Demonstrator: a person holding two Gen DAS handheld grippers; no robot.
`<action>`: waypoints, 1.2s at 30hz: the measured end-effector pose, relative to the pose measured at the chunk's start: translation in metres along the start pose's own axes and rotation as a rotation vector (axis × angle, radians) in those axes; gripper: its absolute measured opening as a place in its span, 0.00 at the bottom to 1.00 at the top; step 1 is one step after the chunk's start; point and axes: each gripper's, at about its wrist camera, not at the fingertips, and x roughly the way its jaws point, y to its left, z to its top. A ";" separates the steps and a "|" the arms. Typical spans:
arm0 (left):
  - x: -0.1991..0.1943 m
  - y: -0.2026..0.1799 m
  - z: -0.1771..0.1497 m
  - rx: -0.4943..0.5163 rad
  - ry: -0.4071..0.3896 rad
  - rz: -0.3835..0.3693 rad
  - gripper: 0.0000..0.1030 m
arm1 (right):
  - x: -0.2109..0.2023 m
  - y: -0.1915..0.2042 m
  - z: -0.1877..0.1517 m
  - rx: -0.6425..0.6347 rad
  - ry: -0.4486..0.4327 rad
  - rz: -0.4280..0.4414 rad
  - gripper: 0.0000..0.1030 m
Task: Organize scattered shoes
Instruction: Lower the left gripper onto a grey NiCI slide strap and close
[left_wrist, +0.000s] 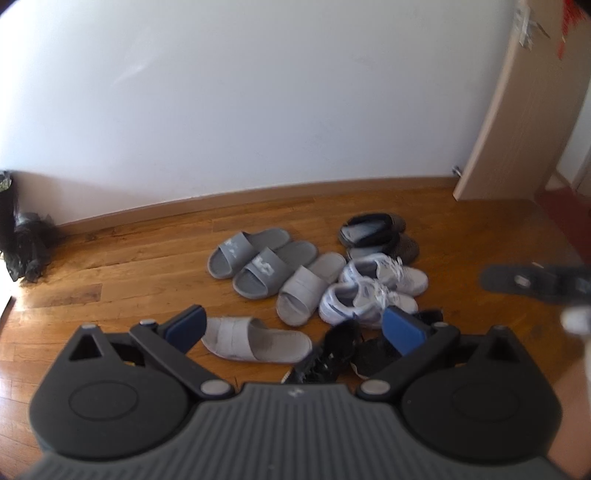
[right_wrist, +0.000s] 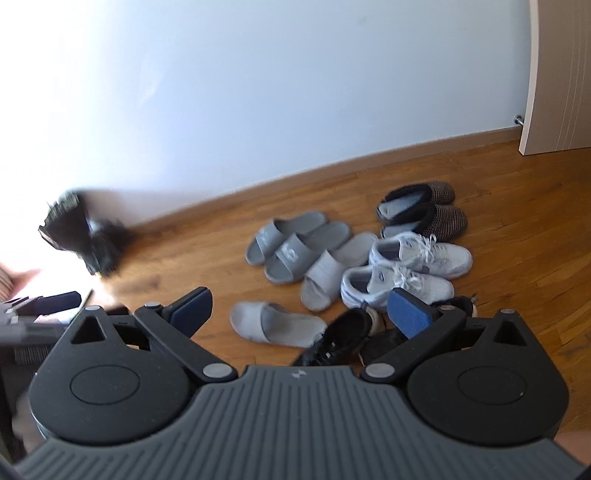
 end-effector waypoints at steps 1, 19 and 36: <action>-0.001 0.007 0.005 -0.001 -0.017 0.002 1.00 | -0.005 -0.004 0.003 0.011 -0.014 0.009 1.00; 0.249 0.097 -0.004 0.202 0.227 -0.041 1.00 | 0.058 -0.050 -0.003 0.316 0.119 0.025 1.00; 0.418 0.110 0.038 -0.072 0.304 -0.084 0.99 | 0.132 -0.079 0.009 0.576 0.247 -0.012 1.00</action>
